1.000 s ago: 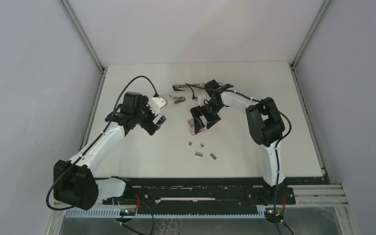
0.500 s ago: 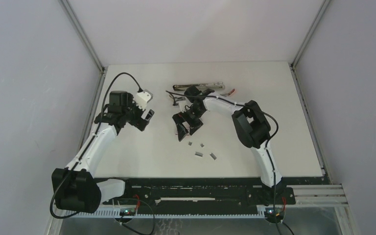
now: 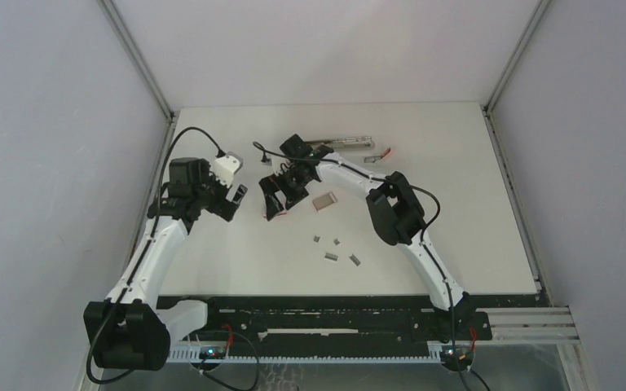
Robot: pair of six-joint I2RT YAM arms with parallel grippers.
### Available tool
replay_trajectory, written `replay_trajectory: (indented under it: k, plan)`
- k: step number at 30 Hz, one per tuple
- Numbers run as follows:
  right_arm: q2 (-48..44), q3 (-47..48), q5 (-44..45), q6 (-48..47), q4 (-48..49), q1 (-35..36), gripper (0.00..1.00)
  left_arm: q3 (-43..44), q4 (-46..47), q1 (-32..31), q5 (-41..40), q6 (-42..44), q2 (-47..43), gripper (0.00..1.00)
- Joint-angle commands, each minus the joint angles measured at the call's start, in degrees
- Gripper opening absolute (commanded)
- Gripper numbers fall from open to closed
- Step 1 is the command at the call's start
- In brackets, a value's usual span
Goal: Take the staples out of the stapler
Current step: Move the staple box to the center of the board.
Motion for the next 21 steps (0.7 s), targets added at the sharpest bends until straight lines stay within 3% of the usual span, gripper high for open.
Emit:
replay_trajectory:
  k: [1,7,16,21]
  plan:
    - [-2.56,4.46,2.78,-0.64,1.58,-1.58,1.0,-2.6,1.45,0.98,4.97,2.09,-3.96,1.0]
    - [-14.61,-1.68,3.89,-5.43,-1.11,-6.12,1.0,-3.73,1.35,0.79,8.43,4.76,-3.23,1.0]
    - [-30.9,-24.31,21.26,-13.43,1.13,-11.01,1.0,-3.97,1.98,-5.25,3.59,5.3,-3.09,1.0]
    - [-32.73,-30.49,20.64,-13.16,1.13,-14.71,1.0,0.14,-8.11,-6.67,6.69,9.51,-2.7,1.0]
